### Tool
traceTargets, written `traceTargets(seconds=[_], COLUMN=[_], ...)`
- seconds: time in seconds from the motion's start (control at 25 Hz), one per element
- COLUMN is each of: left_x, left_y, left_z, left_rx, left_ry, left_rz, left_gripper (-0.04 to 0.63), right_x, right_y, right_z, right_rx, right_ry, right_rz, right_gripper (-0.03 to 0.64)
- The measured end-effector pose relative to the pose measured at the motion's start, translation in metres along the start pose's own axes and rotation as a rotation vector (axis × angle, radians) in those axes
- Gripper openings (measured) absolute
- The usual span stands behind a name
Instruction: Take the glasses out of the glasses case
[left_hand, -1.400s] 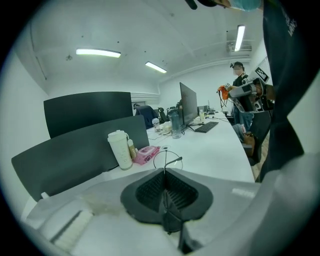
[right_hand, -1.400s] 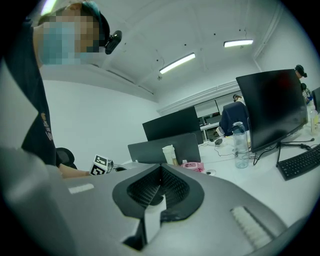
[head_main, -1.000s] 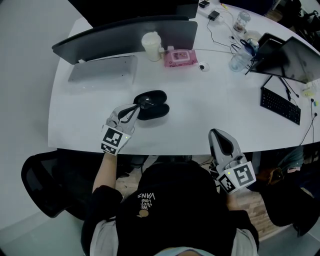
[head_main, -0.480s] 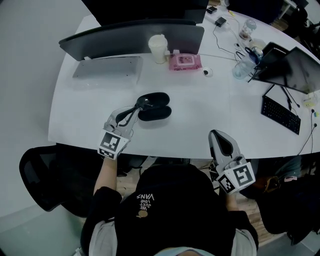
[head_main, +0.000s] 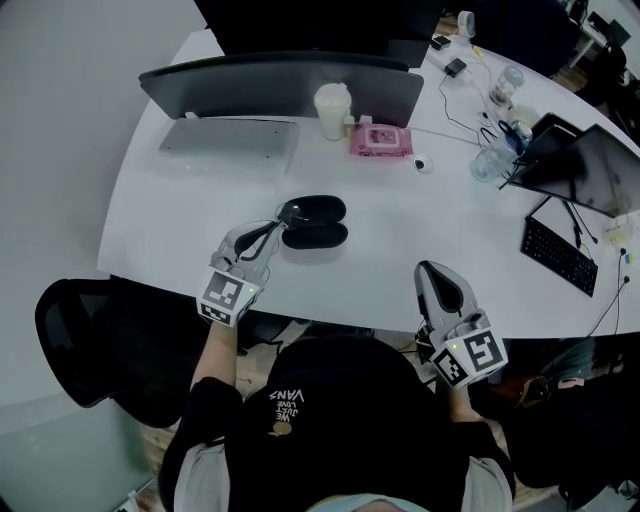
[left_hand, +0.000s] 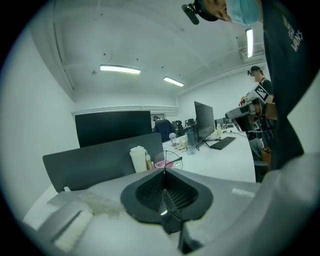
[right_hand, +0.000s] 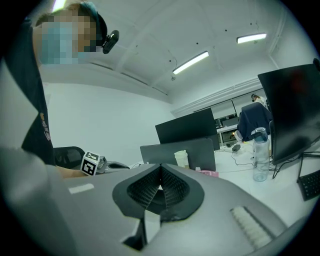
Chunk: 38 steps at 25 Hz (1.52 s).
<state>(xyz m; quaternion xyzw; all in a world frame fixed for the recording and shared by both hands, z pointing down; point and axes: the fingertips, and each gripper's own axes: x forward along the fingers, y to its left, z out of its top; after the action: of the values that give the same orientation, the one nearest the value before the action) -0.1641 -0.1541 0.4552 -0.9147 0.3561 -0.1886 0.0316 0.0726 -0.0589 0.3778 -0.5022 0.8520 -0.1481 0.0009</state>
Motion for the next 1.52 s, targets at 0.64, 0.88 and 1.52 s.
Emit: traceTargets(seconds=[0.64,0.88,1.52], left_x=[-0.047,-0.061,-0.077], left_y=[0.010,0.016,0.015], left_z=[0.014,0.012,0.007], left_rx=[-0.075,-0.068,-0.130], left_ry=[-0.039,-0.043,-0.034], left_rz=[0.141,0.173,0.227], left_gripper=[0.008,0.008,0.008], right_x=[0.028,0.037,0.055], right_y=[0.016,0.023,0.029], right_z=[0.007,0.010,0.003], right_rx=[-0.037,-0.044,-0.076], right_ry=[0.003,0.004,0.047], right_rz=[0.106,0.138,0.180], right_gripper=[-0.001,0.000,0.000])
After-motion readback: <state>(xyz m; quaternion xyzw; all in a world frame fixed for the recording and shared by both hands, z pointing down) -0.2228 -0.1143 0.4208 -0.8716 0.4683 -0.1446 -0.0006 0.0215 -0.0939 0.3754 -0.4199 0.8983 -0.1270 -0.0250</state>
